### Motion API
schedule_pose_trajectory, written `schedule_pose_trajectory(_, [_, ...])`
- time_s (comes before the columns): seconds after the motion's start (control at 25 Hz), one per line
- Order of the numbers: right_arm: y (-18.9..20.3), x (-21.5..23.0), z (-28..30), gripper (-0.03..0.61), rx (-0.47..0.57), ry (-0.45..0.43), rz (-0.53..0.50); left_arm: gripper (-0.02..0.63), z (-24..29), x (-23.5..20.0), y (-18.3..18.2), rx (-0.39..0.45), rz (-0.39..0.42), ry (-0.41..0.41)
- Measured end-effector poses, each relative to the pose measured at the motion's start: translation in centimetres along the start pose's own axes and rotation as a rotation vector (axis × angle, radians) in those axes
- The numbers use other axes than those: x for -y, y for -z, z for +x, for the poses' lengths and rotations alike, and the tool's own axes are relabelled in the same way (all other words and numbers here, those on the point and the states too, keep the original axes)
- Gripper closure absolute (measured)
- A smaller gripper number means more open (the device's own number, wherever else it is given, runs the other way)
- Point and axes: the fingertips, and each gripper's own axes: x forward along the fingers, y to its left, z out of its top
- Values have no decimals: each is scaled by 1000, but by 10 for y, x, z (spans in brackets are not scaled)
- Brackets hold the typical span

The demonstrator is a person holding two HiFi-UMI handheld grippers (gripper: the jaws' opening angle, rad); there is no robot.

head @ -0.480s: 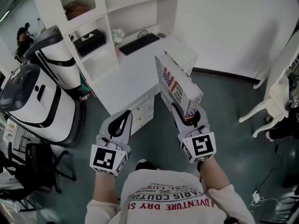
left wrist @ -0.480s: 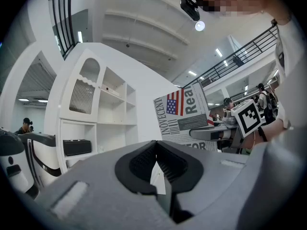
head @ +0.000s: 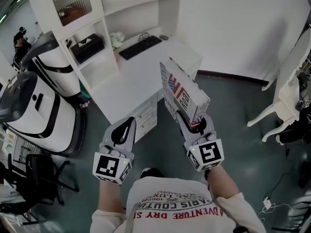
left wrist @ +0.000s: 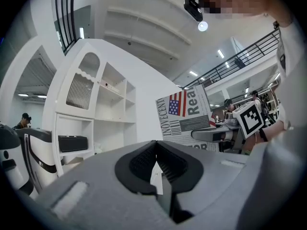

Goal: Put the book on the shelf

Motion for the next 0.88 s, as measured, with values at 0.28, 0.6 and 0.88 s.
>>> schedule_pose_trajectory(0.28, [14,29,16,422,-27,15,30,609,35,-8,11,-26,-21,13])
schedule_pose_trajectory(0.6, [27,81,92,422,-17,1,36,609,113,-49,19,-24,-14,1])
schedule_pose_trajectory(0.88, [25,141,202,422,-22,-38,33,609,212,-117,12,-5,-28,-44])
